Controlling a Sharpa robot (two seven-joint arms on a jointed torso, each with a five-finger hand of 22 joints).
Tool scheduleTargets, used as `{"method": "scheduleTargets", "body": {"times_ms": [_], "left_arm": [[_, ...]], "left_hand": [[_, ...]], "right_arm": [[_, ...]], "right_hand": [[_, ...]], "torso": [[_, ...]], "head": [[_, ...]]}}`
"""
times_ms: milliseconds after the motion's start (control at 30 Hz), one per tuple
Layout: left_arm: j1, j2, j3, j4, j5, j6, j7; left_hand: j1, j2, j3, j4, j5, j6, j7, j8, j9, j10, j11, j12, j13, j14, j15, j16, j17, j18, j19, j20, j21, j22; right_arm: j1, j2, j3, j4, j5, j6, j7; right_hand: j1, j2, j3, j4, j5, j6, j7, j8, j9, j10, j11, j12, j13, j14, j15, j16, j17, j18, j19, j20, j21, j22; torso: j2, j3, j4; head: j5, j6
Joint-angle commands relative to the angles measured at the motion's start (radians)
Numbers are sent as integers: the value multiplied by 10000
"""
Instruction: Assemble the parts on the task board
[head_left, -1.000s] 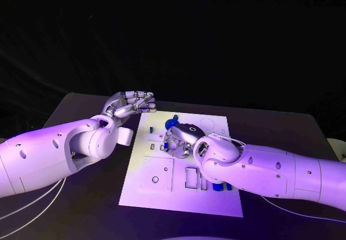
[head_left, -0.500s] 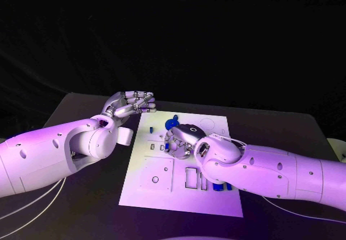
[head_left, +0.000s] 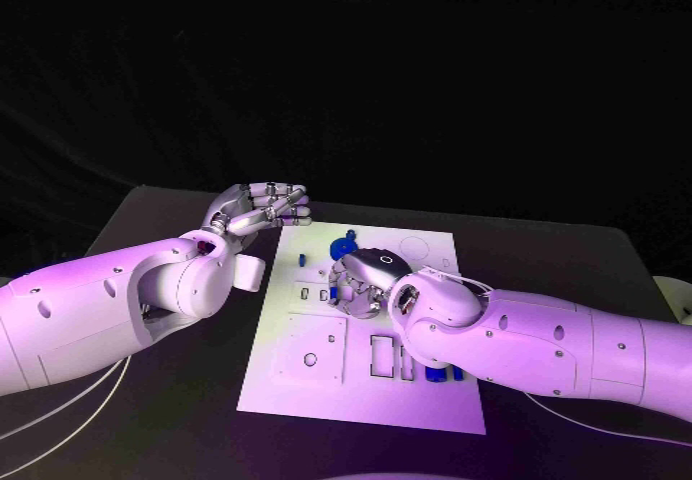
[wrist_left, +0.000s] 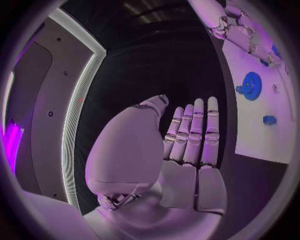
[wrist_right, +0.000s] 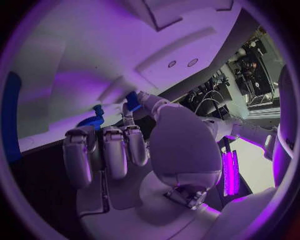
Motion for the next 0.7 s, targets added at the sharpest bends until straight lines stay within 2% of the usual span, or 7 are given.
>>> {"method": "scheduleTargets", "body": {"times_ms": [33,300,700], "left_arm": [[13,12,9,14,24,153,38],[13,11,9,13,24,151,26],[13,3,9,13,24,149,20]], "left_hand": [[-75,-53,56,9,-40,41,230,-49,-9,78,23,-51,-5,6,96,-50,10,127,49,10,-43,-9],[-82,-57,65,5,-40,38,234,-56,-11,79,26,-66,-5,5,98,-61,16,127,46,12,-48,-16],[-82,-57,65,5,-40,38,234,-56,-11,79,26,-66,-5,5,98,-61,16,127,46,12,-48,-16]], "right_arm": [[-64,-8,-52,-36,-93,258,-70],[-64,-4,-52,-51,-93,178,-86],[-64,-3,-52,-43,-94,87,-76]], "right_hand": [[-111,-230,-26,-9,-102,-261,136,-129,337,-153,80,-164,1130,895,16,-40,1929,-143,1048,-6,45,2630],[-186,-379,-55,28,-217,-533,283,-281,229,-350,214,-341,939,890,136,-48,1906,-143,1048,95,45,2630],[-235,-442,-85,66,-266,-598,330,-317,189,-407,262,-388,889,884,182,-56,1882,-143,1048,144,45,2630]], "torso": [[-1,-2,5],[-2,-1,3],[3,3,5]], "head": [[-5,-2],[-10,-6],[-16,-8]]}}
